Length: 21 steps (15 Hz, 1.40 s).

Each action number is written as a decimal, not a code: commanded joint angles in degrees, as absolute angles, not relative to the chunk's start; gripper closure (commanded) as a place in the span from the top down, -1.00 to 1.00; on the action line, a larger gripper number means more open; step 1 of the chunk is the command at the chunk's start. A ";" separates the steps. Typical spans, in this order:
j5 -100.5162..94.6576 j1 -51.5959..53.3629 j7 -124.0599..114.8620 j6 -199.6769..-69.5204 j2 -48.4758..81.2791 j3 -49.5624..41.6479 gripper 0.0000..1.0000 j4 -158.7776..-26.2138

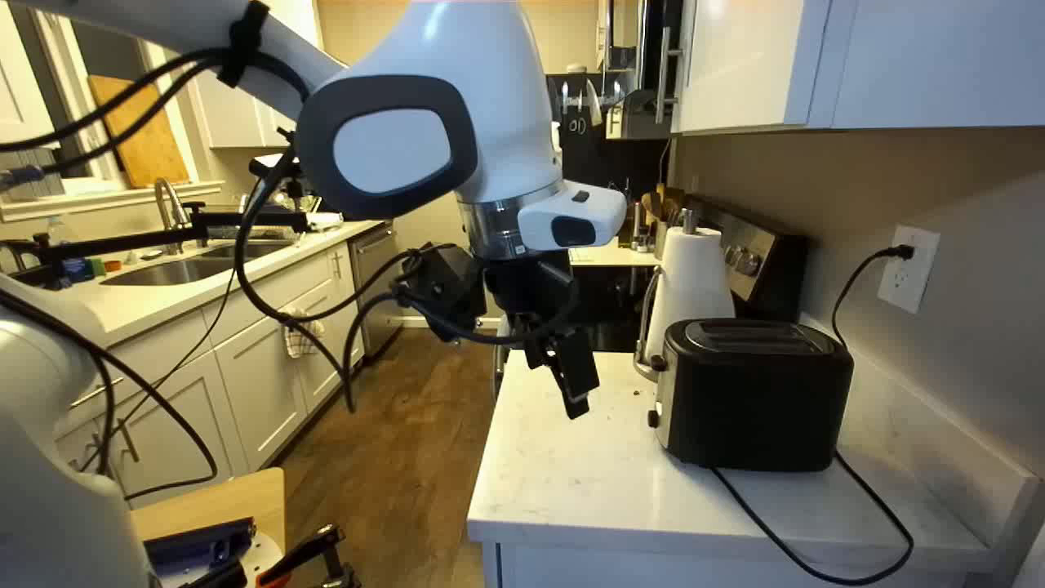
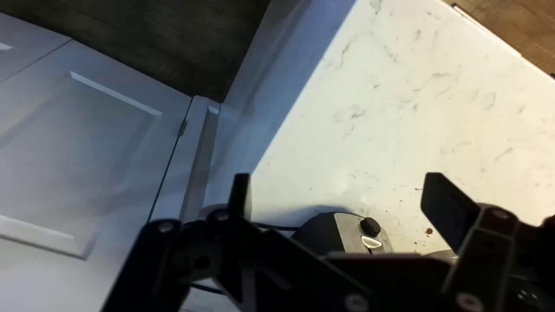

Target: Press down on the toaster lever

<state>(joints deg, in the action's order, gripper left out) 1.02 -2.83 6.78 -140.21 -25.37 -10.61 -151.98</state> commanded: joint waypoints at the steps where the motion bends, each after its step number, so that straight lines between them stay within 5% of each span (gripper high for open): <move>1: 1.57 -3.66 7.17 -140.03 -25.34 -9.76 1.00 -151.89; 21: 11.78 3.98 8.40 -158.59 -14.55 -8.85 1.00 -146.25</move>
